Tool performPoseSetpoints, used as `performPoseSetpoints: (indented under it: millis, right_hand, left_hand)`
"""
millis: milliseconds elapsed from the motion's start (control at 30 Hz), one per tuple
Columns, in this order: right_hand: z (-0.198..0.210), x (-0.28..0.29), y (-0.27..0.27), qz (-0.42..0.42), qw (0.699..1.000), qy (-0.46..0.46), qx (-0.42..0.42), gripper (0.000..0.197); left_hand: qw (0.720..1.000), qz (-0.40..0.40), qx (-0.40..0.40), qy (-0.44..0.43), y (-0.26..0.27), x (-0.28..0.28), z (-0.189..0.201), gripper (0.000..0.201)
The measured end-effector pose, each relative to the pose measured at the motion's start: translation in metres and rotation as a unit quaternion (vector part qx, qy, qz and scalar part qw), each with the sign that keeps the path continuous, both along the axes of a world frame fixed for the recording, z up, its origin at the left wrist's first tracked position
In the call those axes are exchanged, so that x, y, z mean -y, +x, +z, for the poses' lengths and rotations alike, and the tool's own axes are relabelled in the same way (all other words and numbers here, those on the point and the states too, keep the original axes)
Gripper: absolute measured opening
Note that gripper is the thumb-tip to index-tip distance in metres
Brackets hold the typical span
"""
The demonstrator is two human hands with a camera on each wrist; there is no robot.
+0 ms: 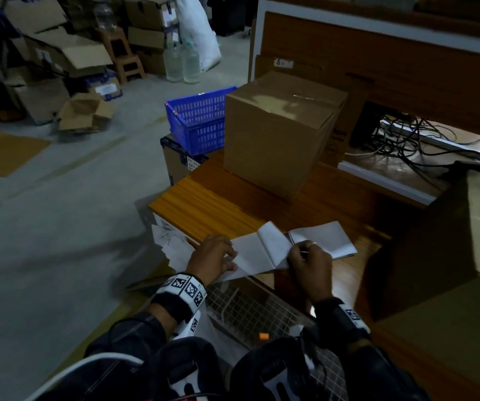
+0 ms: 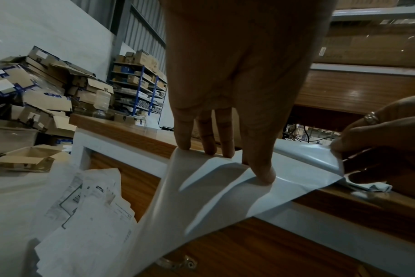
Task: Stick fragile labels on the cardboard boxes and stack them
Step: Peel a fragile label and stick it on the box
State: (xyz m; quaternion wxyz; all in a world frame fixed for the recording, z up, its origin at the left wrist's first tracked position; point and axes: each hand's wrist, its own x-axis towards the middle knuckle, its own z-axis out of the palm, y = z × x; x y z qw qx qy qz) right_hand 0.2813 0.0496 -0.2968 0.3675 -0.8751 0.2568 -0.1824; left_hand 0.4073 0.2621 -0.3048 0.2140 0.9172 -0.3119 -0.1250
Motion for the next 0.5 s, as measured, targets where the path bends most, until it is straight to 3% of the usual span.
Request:
performPoseSetpoints:
  millis: [267,500]
  right_hand:
    - [0.045,0.060,-0.019,-0.222,0.963,0.124,0.095,0.015]
    - [0.070,0.084,-0.018,-0.308,0.923,0.147,0.180,0.014]
  left_hand:
    - [1.000,-0.005,0.000,-0.018,0.000,0.000,0.004,0.032]
    - [0.999,-0.008,0.046,0.007,-0.005,0.002,0.002,0.036]
